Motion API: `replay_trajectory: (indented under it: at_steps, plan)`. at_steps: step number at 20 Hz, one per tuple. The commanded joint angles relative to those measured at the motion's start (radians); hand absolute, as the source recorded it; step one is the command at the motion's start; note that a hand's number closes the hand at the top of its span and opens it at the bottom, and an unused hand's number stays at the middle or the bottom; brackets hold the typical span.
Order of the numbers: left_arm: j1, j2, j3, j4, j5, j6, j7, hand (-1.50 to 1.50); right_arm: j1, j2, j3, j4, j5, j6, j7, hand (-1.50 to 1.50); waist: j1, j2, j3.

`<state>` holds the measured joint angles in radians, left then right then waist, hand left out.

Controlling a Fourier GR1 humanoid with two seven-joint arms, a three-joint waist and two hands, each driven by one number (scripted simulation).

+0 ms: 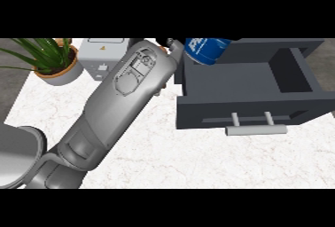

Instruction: Pick up the can, place it into the drawer and close the drawer

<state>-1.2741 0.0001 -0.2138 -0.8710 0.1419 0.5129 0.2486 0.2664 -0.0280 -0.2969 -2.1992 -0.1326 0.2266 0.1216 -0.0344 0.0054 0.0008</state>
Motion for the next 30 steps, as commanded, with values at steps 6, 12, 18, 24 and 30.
replay_trajectory:
  at_steps: [6,12,18,24,30]
  plan:
    - [-0.139,0.000,-0.035,0.248,0.100,0.006,-0.091,1.50,0.014,-0.006,-0.031,0.033,-0.030,0.031,-0.040,-1.50,-0.017,0.004,0.001]
    - [-0.191,0.000,-0.149,0.312,0.183,0.071,-0.111,1.50,-0.047,-0.003,0.014,0.020,0.019,-0.002,0.011,-1.50,-0.024,0.004,0.001]
    - [-0.196,0.000,-0.203,0.380,0.285,0.082,-0.165,1.50,-0.115,-0.022,0.017,0.083,0.028,-0.015,0.020,-1.50,-0.045,0.013,0.002]
    - [-0.204,0.000,-0.269,0.446,0.303,0.128,-0.220,1.50,-0.122,-0.009,0.031,0.077,0.059,-0.035,0.023,-1.50,-0.061,0.018,0.002]
    - [-0.229,0.000,-0.297,0.508,0.330,0.092,-0.234,1.50,-0.142,-0.017,0.039,0.096,0.064,-0.031,0.011,-1.50,-0.071,0.025,0.003]
